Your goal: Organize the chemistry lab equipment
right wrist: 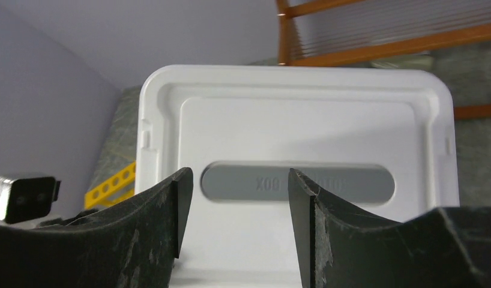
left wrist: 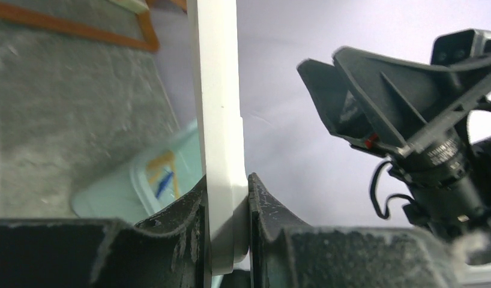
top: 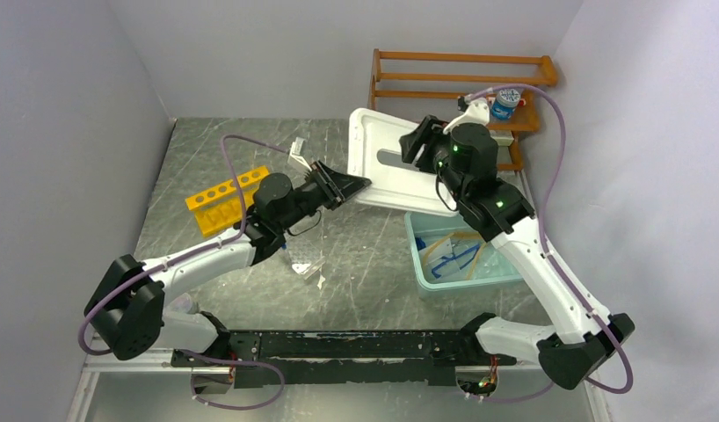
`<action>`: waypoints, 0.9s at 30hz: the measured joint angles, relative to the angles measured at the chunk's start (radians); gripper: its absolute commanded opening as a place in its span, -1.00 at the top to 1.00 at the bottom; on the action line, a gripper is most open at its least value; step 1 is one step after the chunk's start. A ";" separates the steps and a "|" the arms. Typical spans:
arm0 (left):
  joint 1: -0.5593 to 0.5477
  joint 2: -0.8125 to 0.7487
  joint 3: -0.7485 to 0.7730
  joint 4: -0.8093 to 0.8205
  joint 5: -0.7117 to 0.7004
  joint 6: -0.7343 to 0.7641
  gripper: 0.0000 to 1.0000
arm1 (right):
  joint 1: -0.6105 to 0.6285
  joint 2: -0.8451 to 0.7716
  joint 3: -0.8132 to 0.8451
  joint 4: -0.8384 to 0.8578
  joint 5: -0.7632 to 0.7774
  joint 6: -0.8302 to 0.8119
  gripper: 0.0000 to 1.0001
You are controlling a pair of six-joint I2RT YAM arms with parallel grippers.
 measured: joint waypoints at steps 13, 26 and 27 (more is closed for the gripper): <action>-0.249 0.130 -0.040 0.137 0.038 -0.357 0.91 | -0.046 0.011 -0.120 -0.181 0.169 -0.008 -0.25; -0.417 0.367 -0.085 0.393 -0.091 -0.557 0.53 | -0.097 0.081 -0.197 -0.192 0.058 -0.032 -0.23; -0.421 0.367 -0.085 0.392 -0.097 -0.559 0.51 | -0.097 0.087 -0.200 -0.192 0.050 -0.032 -0.19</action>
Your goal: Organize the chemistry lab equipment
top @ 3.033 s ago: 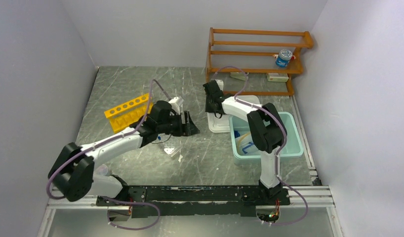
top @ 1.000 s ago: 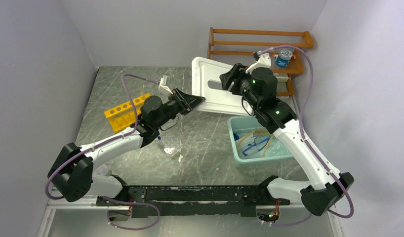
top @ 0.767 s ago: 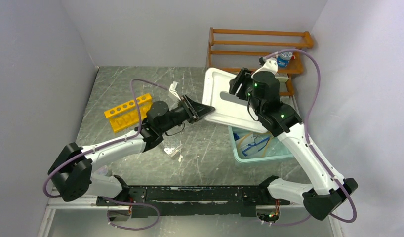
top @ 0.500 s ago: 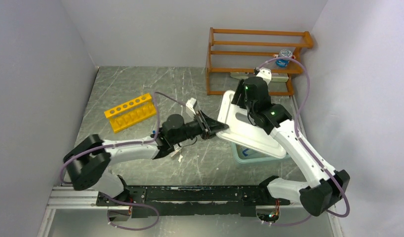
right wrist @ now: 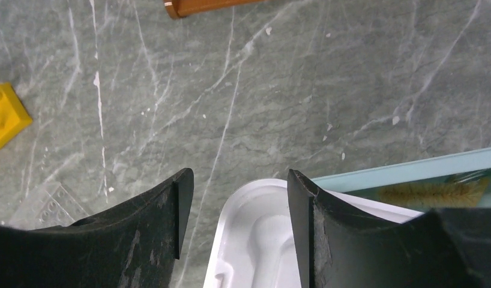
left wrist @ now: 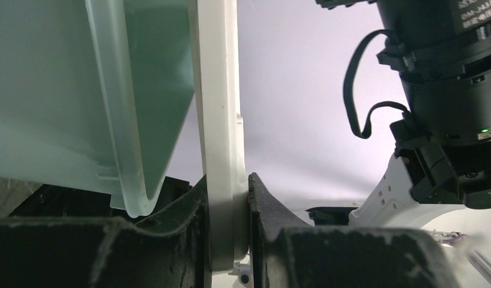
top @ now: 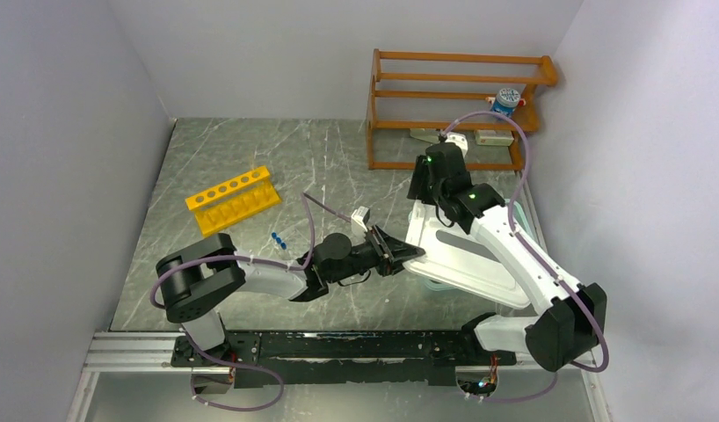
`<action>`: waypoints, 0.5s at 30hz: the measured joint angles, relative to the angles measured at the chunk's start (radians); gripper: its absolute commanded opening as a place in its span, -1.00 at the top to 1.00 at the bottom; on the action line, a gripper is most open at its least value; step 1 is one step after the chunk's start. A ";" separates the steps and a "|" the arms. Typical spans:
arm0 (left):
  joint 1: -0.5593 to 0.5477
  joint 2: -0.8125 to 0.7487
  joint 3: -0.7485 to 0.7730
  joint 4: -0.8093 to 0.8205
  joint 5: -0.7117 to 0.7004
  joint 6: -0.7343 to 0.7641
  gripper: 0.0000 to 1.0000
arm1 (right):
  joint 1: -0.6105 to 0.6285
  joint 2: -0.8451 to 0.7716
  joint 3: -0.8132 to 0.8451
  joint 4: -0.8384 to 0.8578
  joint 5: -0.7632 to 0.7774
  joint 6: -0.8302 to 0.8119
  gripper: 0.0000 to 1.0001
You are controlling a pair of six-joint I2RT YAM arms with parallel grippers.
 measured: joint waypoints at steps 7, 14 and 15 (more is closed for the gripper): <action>-0.009 0.000 0.001 -0.029 -0.021 -0.019 0.90 | -0.005 0.032 -0.026 -0.005 -0.031 -0.020 0.23; -0.010 0.000 0.000 -0.031 -0.045 -0.020 0.79 | 0.001 0.030 0.015 -0.067 -0.031 -0.040 -0.03; -0.009 0.000 0.001 -0.032 -0.048 -0.019 0.79 | 0.003 0.030 0.025 -0.080 -0.032 -0.043 -0.04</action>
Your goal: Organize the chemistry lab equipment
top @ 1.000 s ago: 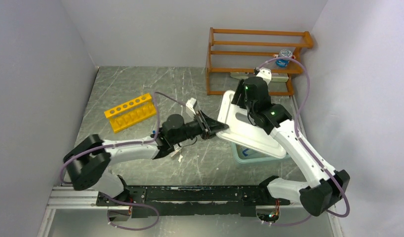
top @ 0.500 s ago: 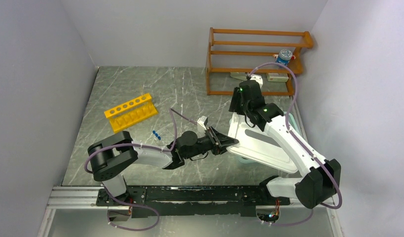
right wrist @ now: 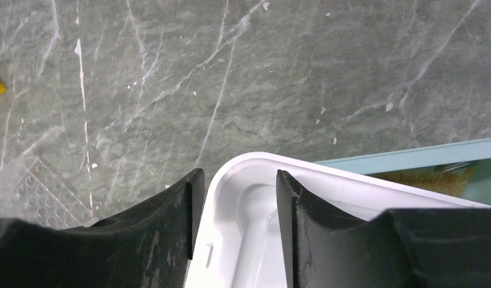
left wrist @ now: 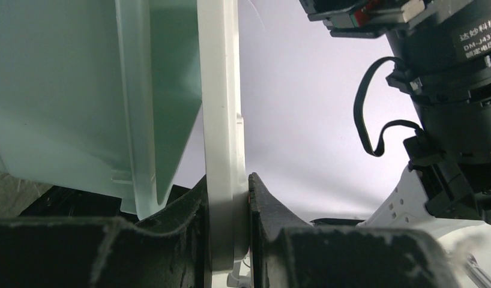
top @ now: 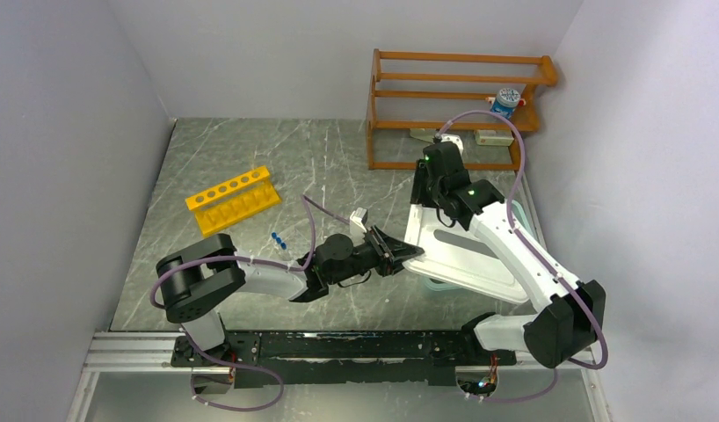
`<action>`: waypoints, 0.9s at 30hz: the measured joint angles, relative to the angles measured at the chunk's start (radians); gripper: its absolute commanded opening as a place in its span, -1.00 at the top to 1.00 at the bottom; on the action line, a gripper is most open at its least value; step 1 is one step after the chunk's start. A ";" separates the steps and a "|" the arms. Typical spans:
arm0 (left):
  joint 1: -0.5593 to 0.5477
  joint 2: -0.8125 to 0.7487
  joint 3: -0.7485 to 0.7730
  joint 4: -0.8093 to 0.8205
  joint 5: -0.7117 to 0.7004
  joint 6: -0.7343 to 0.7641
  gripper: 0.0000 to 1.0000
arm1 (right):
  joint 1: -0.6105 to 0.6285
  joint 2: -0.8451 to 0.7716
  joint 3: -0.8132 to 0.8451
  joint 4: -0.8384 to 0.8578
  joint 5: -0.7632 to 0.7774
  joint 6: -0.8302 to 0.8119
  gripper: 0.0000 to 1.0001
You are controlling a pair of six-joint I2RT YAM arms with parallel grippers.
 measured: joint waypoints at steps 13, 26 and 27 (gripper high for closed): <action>0.000 -0.001 0.020 -0.087 -0.024 0.066 0.38 | 0.008 -0.013 0.008 -0.091 0.042 0.005 -0.10; -0.002 -0.012 0.092 -0.398 -0.028 0.196 -0.34 | 0.015 0.023 -0.010 -0.067 -0.057 -0.022 0.37; -0.002 -0.012 0.096 -0.401 -0.028 0.204 -0.35 | 0.016 0.024 -0.010 -0.067 -0.063 -0.023 0.41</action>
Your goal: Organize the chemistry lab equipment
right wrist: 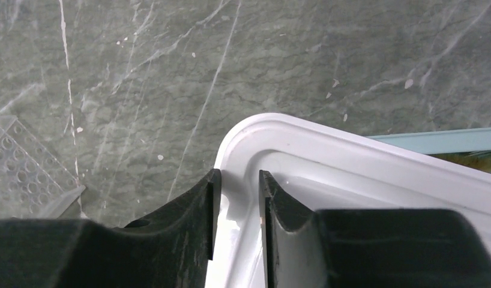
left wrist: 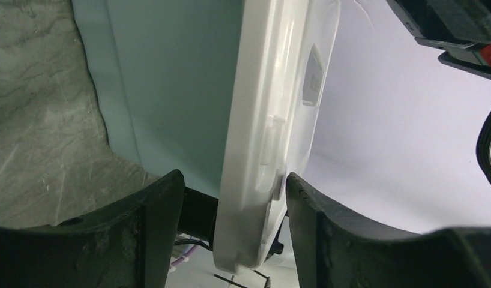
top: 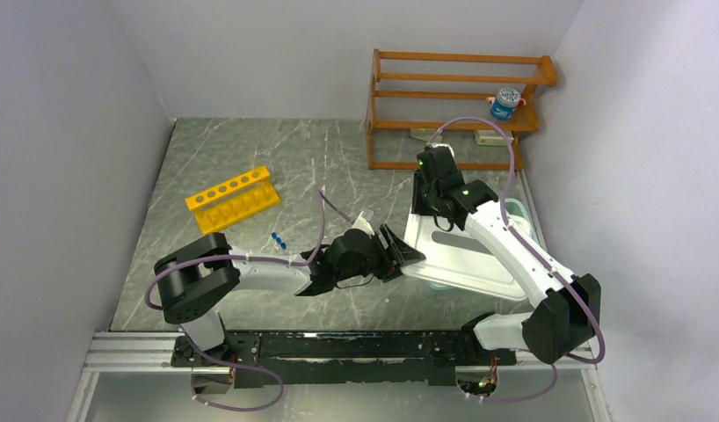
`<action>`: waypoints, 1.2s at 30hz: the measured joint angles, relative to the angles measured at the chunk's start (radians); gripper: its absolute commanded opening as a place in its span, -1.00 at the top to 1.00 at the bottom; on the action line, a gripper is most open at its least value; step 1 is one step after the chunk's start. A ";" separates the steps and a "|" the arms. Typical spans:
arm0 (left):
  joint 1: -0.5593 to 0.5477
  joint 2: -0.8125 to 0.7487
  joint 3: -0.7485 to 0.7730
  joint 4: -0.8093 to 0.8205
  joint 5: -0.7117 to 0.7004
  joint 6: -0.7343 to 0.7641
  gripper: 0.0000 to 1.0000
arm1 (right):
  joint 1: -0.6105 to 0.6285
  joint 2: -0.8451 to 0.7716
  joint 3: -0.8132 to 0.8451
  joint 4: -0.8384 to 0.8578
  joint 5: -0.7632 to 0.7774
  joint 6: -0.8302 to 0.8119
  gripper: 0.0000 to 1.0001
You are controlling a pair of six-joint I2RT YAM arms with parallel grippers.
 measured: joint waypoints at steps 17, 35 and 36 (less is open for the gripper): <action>0.001 -0.064 0.041 -0.062 0.016 0.157 -0.67 | 0.050 0.060 0.018 0.003 0.027 -0.059 0.80; 0.047 -0.085 0.026 -0.093 0.072 0.225 0.12 | 0.075 0.027 0.016 -0.029 0.052 -0.131 0.91; 0.047 -0.074 0.026 -0.089 0.084 0.229 0.17 | 0.075 0.021 0.011 -0.030 0.054 -0.131 0.89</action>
